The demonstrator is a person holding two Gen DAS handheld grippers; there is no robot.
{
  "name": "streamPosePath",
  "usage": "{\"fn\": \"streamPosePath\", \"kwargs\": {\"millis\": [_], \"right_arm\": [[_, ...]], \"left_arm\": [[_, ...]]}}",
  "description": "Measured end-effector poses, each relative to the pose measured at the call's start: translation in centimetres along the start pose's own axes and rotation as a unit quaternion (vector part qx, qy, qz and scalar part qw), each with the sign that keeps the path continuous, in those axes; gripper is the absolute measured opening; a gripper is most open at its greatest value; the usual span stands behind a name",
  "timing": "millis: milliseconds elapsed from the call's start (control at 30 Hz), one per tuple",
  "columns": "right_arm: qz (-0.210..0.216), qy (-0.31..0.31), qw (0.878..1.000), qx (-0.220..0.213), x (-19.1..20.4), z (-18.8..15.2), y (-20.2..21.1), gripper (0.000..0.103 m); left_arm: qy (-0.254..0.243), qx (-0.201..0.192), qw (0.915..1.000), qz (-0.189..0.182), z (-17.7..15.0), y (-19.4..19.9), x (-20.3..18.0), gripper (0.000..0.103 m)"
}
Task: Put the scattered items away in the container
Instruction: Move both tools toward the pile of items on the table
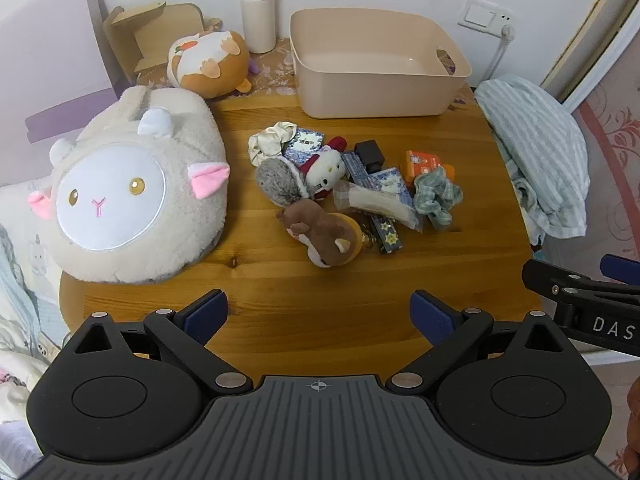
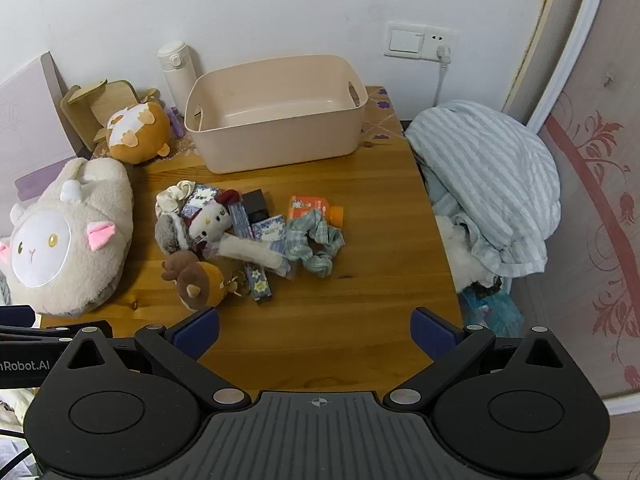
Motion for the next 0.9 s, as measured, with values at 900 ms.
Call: {"fn": "streamPosePath", "kwargs": {"millis": [900], "right_arm": [[0.039,0.039,0.998,0.022,-0.9,3.3,-10.0,0.103]], "left_arm": [[0.107,0.037,0.9932,-0.026,3.3,-9.0,2.3,0.099]]}}
Point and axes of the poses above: each gripper's, at about its wrist camera, not at the fingertips, and y roughly against the way its jaws point, x to its left, z to its top, the point moved 6 cm from there along -y, roughly the way its jaws point, and after that the axes turned 12 degrees about -z, right-handed, at the moved point
